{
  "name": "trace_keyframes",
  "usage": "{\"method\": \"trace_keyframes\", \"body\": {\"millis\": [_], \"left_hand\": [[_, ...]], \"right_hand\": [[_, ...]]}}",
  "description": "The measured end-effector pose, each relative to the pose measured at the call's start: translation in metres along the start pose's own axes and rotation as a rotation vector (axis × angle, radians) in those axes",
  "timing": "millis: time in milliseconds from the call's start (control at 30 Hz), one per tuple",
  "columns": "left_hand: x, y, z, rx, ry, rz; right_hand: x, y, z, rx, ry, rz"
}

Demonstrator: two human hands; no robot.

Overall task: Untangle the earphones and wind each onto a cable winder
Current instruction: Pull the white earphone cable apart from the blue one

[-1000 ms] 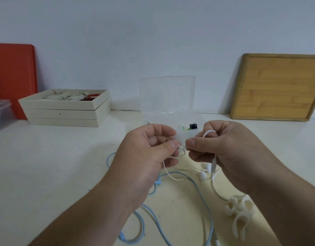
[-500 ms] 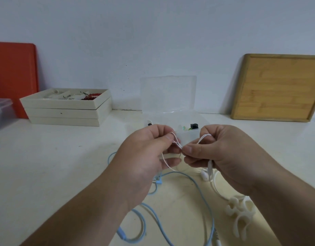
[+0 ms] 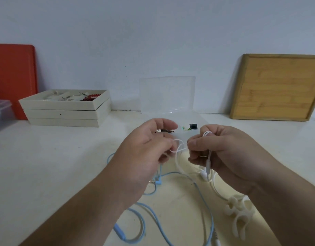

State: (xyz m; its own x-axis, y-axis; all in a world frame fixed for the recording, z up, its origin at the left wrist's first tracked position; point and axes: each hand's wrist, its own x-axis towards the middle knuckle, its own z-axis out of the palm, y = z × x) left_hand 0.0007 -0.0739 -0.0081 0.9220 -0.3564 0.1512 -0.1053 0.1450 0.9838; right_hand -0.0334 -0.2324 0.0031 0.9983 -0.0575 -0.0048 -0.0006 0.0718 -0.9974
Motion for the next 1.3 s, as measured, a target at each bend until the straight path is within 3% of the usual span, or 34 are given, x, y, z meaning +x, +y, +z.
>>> {"method": "trace_keyframes", "body": {"millis": [133,233,367,600,667,800,933,1000,1067,1233,1300], "left_hand": [[-0.002,0.007,-0.008,-0.463,-0.128,-0.029],[-0.001,0.01,-0.018,-0.607,-0.115,-0.037],[0.0,0.015,-0.027,-0.574,-0.073,-0.047],[-0.002,0.024,-0.039,-0.547,-0.209,0.104],[0.0,0.027,-0.04,-0.559,-0.106,0.093],[0.006,0.018,-0.039,-0.06,0.152,0.042],[0.001,0.007,-0.033,0.297,-0.025,0.087],[-0.002,-0.001,-0.029,0.616,-0.126,0.177],[-0.006,-0.006,-0.025,0.841,-0.103,0.267],[-0.005,-0.007,-0.018,0.77,0.154,0.464],[-0.006,-0.006,-0.01,0.641,0.068,0.449]], "right_hand": [[0.004,0.006,-0.002,-0.132,0.073,0.027],[0.007,0.009,-0.005,-0.235,0.151,0.003],[0.008,0.009,-0.007,-0.218,0.181,0.007],[0.013,0.013,-0.013,-0.231,0.286,0.017],[0.014,0.013,-0.019,-0.265,0.317,0.014],[0.012,0.004,-0.028,-0.221,0.317,-0.086],[0.004,-0.013,-0.034,-0.023,0.104,-0.185],[-0.001,-0.02,-0.038,0.066,-0.05,-0.198],[-0.004,-0.024,-0.04,0.164,-0.153,-0.207],[-0.006,-0.024,-0.043,0.213,-0.286,-0.289],[-0.006,-0.021,-0.039,0.083,-0.258,-0.297]]}}
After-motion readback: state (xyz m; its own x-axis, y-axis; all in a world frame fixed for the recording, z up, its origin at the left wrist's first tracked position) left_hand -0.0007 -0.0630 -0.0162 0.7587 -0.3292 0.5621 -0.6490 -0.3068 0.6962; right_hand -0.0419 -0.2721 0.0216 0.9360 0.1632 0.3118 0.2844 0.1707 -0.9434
